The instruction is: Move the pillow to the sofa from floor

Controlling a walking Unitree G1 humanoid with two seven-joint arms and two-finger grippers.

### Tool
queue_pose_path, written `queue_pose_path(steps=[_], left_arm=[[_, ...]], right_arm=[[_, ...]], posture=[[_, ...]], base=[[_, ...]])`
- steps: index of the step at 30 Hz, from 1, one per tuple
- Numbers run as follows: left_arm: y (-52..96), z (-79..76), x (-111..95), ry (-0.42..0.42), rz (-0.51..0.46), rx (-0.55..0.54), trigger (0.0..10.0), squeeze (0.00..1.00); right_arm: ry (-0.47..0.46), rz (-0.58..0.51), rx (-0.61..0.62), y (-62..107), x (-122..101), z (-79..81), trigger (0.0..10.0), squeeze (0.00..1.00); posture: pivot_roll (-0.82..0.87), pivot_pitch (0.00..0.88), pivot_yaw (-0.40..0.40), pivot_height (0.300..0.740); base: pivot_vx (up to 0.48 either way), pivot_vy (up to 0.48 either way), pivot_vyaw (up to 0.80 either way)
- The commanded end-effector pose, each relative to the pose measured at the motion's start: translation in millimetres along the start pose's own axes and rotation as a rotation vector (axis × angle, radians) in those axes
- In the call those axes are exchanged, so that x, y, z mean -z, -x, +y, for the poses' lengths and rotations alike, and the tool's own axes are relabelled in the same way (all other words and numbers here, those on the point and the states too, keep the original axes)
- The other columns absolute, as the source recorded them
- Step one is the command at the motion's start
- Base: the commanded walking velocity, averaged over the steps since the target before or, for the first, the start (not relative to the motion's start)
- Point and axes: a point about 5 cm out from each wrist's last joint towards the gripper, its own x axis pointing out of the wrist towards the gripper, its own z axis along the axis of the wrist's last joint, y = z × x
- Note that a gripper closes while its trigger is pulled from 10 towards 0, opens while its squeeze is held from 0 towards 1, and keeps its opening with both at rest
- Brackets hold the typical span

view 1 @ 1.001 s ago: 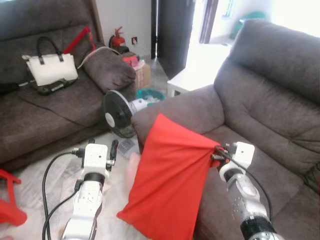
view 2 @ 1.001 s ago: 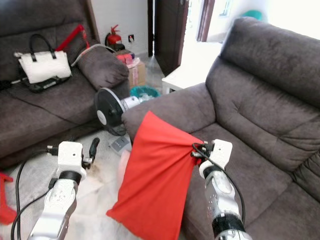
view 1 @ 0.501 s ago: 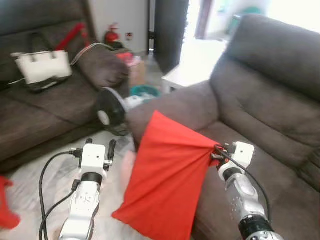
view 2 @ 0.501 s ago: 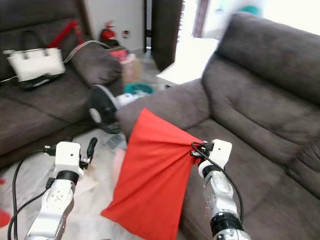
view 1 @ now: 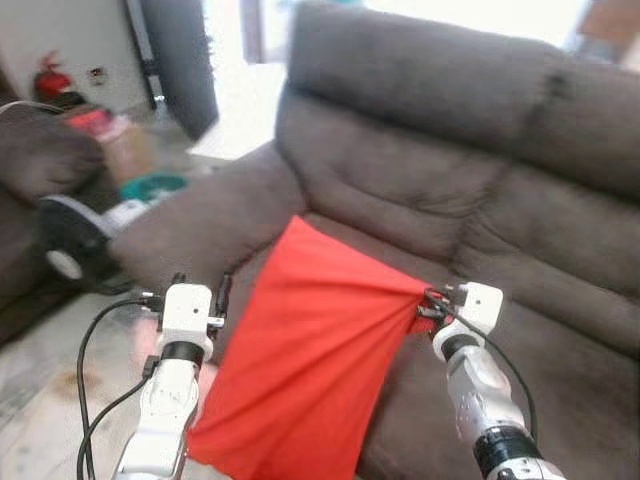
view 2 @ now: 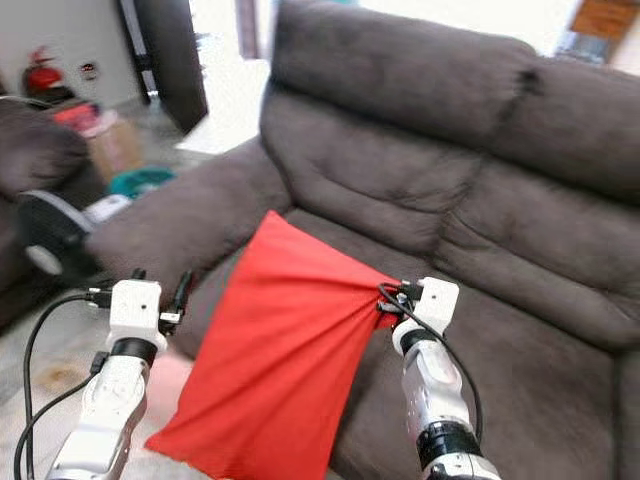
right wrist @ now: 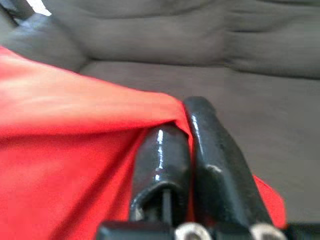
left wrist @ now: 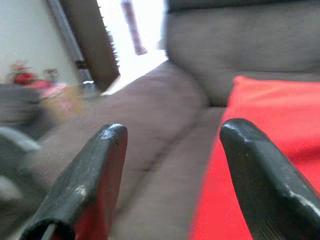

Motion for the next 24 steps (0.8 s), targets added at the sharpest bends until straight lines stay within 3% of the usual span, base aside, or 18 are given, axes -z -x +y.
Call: queue_pose_path(steps=[1,10,17,24], left_arm=[[-0.3,6.7,-0.6,-0.033,-0.01,-0.007,10.0,0.0],[-0.1,5.7,-1.0,-0.027,-0.014,-0.004,10.0,0.0],[-0.3,5.9,-1.1,-0.012,-0.016,-0.009,10.0,0.0],[-0.3,5.5,-1.1,-0.005,-0.017,-0.011,10.0,0.0]], right_arm=[[0.015,-0.172,0.019,-7.6,-39.5,-2.2,10.0,0.0],[0.023,-0.168,0.046,-6.3,-38.4,-8.2,10.0,0.0],[0.043,-0.171,0.027,-7.2,-38.6,-3.5,10.0,0.0],[0.084,-0.157,-0.031,-8.1,-35.5,5.5,10.0,0.0]], posture=[[0.15,0.006,-0.061,0.74],[0.15,0.007,-0.062,0.74],[0.15,0.007,-0.063,0.74],[0.16,0.006,-0.068,0.74]], base=[[0.0,0.0,-0.8],[0.0,0.0,-0.8],[0.0,0.0,-0.8],[0.0,0.0,0.0]])
